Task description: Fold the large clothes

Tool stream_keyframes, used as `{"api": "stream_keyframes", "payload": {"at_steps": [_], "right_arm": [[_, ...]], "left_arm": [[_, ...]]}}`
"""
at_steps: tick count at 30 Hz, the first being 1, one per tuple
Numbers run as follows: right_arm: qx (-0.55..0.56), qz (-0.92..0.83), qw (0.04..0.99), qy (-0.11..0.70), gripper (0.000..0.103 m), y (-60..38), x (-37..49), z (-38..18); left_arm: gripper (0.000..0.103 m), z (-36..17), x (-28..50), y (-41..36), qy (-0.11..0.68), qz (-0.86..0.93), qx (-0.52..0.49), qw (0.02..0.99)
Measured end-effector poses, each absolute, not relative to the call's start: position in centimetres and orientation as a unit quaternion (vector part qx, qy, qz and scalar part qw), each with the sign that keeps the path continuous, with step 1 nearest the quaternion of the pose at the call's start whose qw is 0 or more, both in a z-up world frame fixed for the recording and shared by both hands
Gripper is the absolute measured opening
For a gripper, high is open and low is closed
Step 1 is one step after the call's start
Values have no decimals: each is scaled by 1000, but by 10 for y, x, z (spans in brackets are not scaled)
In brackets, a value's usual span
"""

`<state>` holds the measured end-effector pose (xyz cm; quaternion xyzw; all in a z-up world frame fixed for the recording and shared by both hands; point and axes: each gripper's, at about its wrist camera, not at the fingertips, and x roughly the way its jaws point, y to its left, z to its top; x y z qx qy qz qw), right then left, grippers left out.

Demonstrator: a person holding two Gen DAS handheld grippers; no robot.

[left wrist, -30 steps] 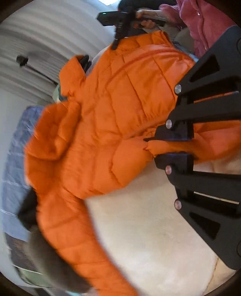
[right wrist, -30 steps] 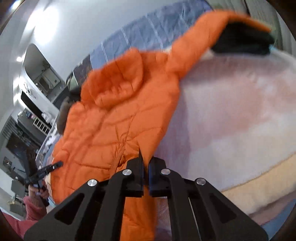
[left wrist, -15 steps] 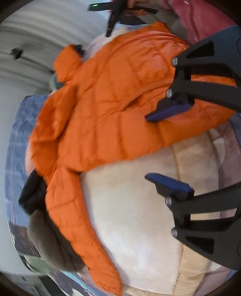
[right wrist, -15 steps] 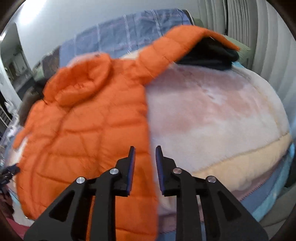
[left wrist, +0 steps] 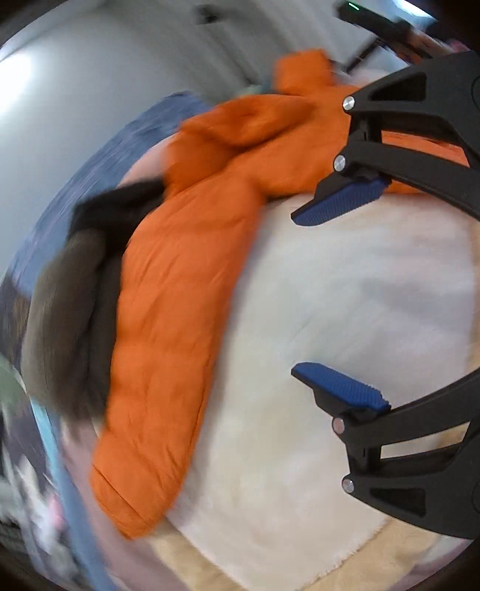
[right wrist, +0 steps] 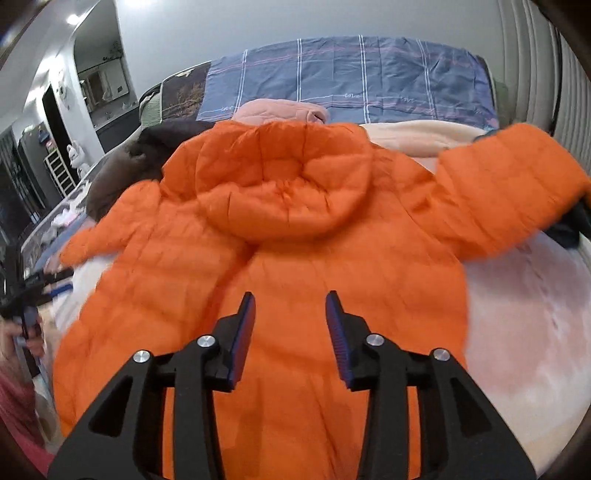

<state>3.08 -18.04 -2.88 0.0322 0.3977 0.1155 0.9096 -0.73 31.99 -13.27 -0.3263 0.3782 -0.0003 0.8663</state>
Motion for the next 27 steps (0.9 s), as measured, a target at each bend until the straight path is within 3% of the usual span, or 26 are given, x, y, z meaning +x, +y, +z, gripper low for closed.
{"api": "stream_keyframes", "payload": {"at_steps": [9,13,15,16,18,19,20,23,27], "right_arm": [[24,76,909,409,77,-126,162,-43],[1,61,882,467,84,-104,195,-95],[-28,56,893,446,88,-97,192,-107],[-34,56,894,443,88,-96,190,-106],[-25,60,895,442,87,-99,187,-99],[-12,63,898,435,87,-104,182,-92],[4,68,903,423,87,-109,174,-83],[23,87,916,391,87,-123,154,-68],[42,97,906,410,88,-142,152,-86]], "left_arm": [[78,-152,18,395,353,101,-401,839],[77,-164,25,414,353,116,-423,827],[76,-169,32,420,349,119,-432,823],[72,-171,35,425,347,120,-432,824],[47,-166,40,426,342,132,-413,833],[25,-163,42,427,340,134,-400,840],[11,-162,41,430,337,132,-399,842],[6,-150,36,435,312,139,-403,849],[4,-110,25,422,269,147,-369,877]]}}
